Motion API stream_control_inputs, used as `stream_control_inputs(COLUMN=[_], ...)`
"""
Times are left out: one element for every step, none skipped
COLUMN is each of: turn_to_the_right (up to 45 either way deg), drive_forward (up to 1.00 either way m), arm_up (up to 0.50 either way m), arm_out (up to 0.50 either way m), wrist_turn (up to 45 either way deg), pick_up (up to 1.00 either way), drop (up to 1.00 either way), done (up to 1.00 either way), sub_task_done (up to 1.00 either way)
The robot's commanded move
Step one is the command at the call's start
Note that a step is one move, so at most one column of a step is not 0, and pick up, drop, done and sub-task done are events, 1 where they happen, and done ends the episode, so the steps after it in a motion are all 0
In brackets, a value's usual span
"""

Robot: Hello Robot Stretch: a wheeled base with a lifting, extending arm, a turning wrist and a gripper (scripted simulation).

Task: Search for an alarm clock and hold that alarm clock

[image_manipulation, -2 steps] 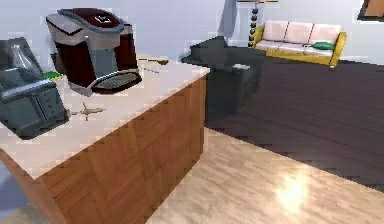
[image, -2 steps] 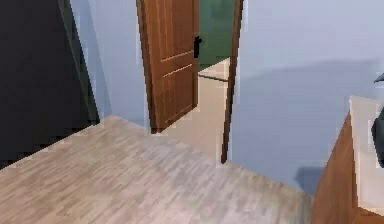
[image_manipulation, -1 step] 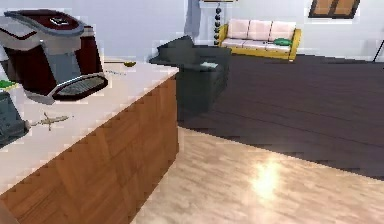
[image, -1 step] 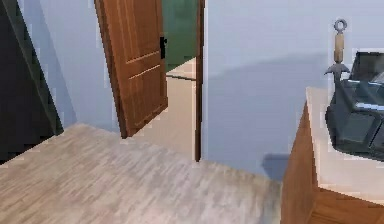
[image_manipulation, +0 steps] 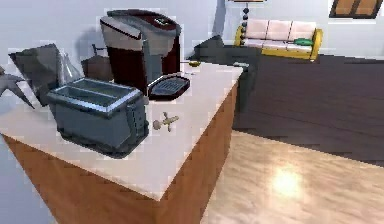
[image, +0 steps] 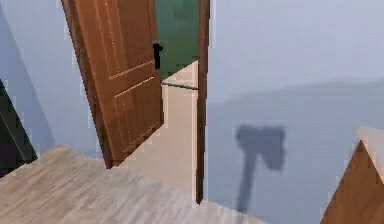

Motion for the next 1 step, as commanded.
stream_control_inputs(turn_to_the_right=[-18.0], drive_forward=[0.00], arm_up=[0.00], arm_out=[0.00], wrist_turn=[0.0], pick_up=[0.00], drop=[0.00], done=[0.00], sub_task_done=[0.00])
